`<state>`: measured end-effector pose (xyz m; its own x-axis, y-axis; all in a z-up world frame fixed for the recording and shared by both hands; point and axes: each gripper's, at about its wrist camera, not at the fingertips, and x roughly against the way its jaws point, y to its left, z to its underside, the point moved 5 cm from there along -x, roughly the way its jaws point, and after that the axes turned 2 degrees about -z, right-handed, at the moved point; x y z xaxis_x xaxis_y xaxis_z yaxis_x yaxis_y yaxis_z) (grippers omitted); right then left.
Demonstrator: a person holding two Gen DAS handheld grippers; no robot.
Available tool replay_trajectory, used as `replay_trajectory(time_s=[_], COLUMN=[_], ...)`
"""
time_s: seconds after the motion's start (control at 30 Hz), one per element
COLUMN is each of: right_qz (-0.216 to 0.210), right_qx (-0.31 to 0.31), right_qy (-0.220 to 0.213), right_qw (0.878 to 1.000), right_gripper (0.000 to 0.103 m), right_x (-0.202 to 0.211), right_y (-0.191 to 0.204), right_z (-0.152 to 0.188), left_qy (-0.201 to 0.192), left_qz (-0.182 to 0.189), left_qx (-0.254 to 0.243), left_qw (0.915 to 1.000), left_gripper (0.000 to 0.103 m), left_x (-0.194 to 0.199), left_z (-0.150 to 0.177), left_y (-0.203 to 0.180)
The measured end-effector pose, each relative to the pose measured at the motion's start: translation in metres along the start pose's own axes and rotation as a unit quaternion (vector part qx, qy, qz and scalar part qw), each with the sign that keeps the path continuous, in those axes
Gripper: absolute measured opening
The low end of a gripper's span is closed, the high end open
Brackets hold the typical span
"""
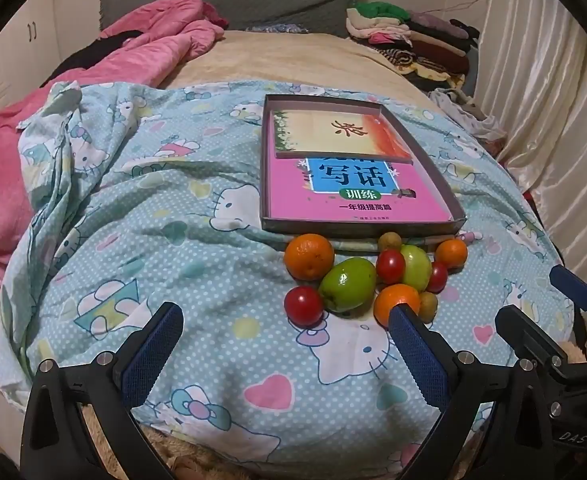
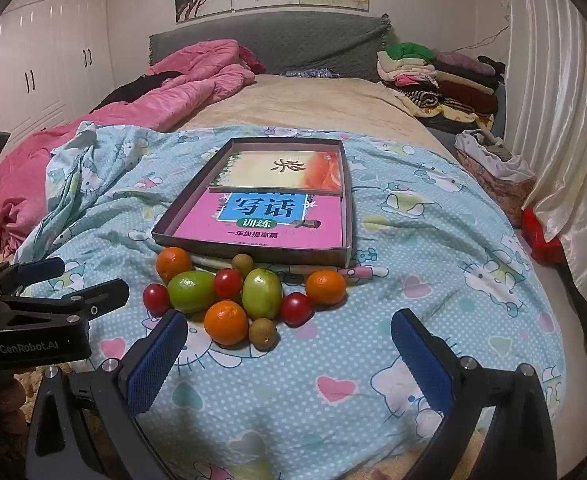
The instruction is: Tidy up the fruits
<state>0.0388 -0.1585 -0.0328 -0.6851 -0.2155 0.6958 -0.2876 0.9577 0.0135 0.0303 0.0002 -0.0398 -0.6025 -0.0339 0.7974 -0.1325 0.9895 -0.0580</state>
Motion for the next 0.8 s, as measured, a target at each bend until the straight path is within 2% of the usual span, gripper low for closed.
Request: replay_trajectory(time_s=[0.27, 0.47, 0.8], right_qz=[0.000, 0.000, 0.001], right_qx=[0.001, 0.000, 0.001], right_qy=[0.000, 0.000, 0.000], right_qw=[1.000, 1.000, 1.000], right_gripper=[0.103, 0.103, 0.103], right_x=[0.000, 0.000, 0.000], right_y=[0.000, 0.000, 0.000], right_z=[0.000, 0.000, 0.000], left_qy=[-0.002, -0.001, -0.004], left_qz=[0.000, -0.001, 0.002], left_qx=[-0.002, -0.001, 0.000], left_qw=[1.0000, 1.0000, 1.0000], left_gripper=[0.102, 0.102, 0.102], left_x=[-0.003, 0.002, 0.001], left_z=[-0.003, 0.009, 0.000], left_y=[-0.001, -0.010, -0.002])
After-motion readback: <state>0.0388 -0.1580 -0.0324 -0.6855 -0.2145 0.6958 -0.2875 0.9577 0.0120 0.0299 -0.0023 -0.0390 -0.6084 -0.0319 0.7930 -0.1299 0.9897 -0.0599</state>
